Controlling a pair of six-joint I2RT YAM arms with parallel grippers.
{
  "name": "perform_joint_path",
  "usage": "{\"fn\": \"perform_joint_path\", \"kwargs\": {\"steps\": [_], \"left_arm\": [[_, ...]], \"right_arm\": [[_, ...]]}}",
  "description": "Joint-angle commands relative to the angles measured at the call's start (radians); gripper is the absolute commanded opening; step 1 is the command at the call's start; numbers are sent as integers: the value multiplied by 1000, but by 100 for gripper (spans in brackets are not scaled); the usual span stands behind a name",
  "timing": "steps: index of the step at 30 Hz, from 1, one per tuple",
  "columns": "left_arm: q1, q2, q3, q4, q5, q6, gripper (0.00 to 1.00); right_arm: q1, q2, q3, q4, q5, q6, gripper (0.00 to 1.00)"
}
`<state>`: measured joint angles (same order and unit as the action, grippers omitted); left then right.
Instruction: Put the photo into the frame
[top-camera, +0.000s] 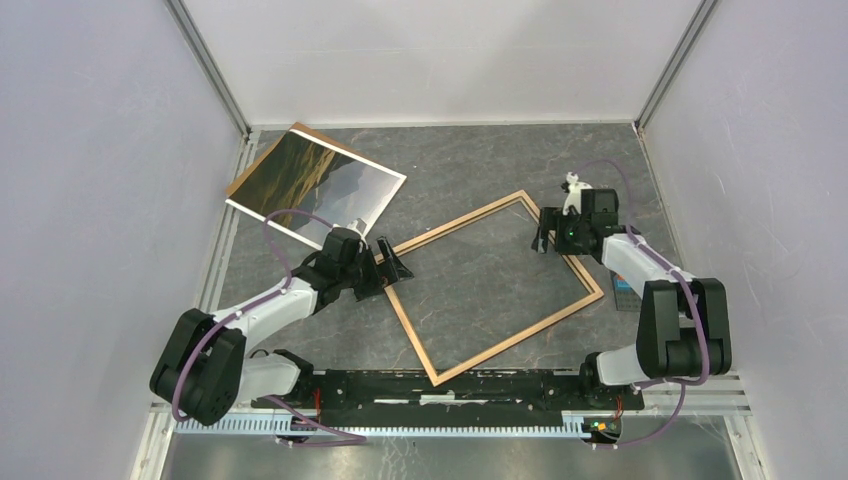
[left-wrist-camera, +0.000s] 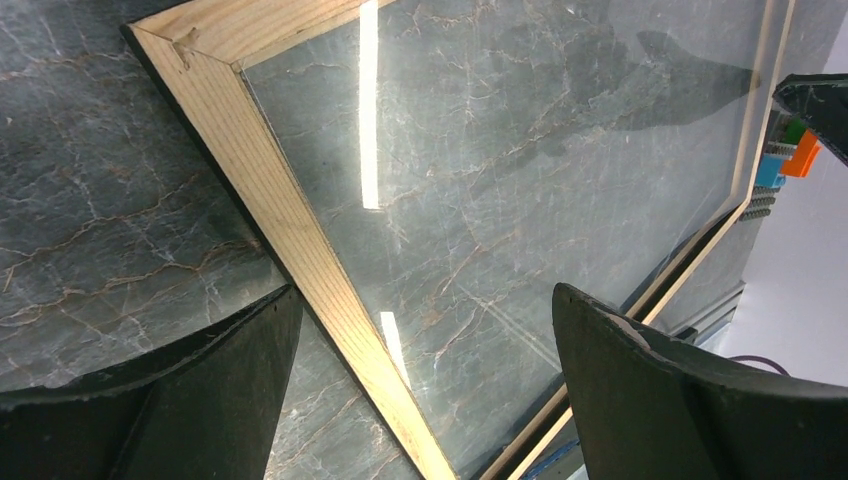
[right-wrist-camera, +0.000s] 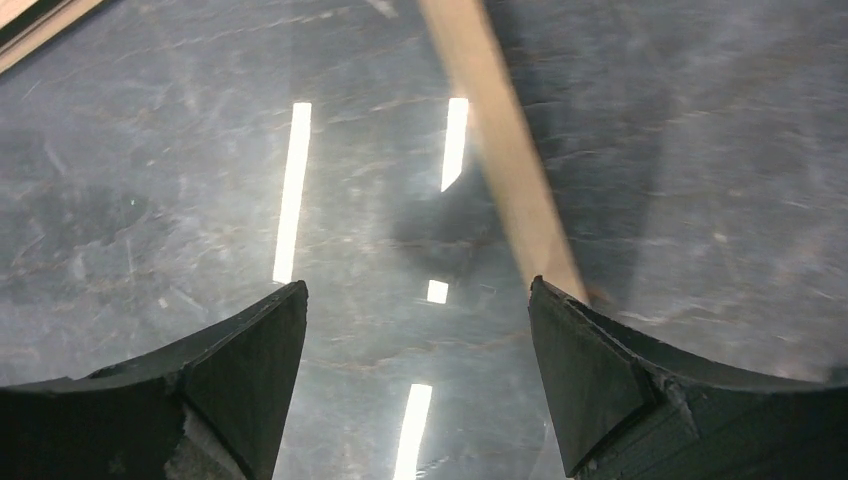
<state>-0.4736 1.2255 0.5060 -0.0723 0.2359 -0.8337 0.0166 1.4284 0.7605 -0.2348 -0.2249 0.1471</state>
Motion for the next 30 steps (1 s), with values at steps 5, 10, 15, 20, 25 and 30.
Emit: {"fn": "perform_joint_path", "kwargs": {"steps": [5,10,15,20,25,30], "left_arm": [[-5,76,17,106,54,-31,100],[11,165,125,100,45,-23,100],[45,228,246,23,-36,-26,100],[49,193,299,-104,-134,-23,100],[21,55,277,-168,-110,54,100],[-36,73,330,-171,76,108,100]], "right_arm": [[92,-29,-3,17,66,-19,88],[92,-86,-15,-13,99,2,89],[76,-145,-2,-167,310,110,92],[-50,-270,-113,-172,280,115,92],[-88,-356,-154,-167,259,14,98],[-109,-317,-160,-116,228,-15,97]]}}
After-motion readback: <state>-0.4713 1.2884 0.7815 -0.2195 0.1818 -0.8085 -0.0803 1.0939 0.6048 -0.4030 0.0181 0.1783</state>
